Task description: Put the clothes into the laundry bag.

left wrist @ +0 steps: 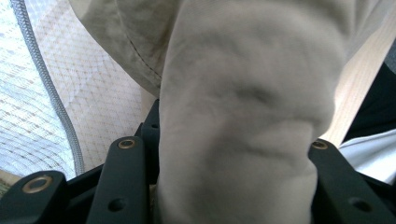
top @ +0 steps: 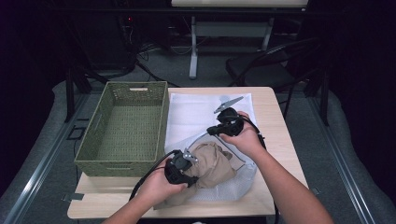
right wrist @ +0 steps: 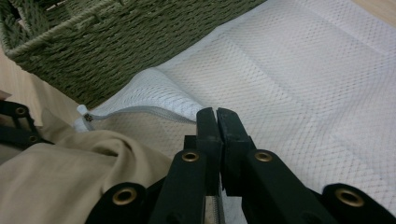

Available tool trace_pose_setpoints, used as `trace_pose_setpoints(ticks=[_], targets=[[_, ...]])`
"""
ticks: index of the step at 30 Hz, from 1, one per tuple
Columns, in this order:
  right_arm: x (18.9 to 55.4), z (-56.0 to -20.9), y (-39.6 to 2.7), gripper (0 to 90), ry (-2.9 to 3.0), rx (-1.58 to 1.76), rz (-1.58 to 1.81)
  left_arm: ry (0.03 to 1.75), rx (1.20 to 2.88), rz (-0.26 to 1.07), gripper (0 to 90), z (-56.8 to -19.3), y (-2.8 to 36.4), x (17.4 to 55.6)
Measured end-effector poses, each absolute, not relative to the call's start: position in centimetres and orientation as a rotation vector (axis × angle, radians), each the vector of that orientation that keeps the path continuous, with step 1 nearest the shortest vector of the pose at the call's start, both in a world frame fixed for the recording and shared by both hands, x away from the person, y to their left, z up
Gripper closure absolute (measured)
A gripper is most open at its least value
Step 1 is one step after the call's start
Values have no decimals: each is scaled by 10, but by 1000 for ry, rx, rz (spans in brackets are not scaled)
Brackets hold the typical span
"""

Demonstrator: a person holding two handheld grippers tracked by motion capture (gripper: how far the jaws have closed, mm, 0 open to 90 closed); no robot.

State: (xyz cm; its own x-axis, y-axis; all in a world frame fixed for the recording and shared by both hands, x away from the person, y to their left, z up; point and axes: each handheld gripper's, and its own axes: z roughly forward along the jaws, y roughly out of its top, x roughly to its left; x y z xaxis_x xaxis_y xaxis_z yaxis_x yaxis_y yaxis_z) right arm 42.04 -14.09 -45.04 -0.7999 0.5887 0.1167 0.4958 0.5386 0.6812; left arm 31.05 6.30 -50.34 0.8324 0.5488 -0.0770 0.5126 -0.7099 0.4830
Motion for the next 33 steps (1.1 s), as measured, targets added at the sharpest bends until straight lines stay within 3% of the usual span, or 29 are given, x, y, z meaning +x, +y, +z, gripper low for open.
trace_pose_setpoints(ticks=[33], targets=[[390,-442,-139,888,2641,845,1144,926,2512,65,543,-529,62,325]])
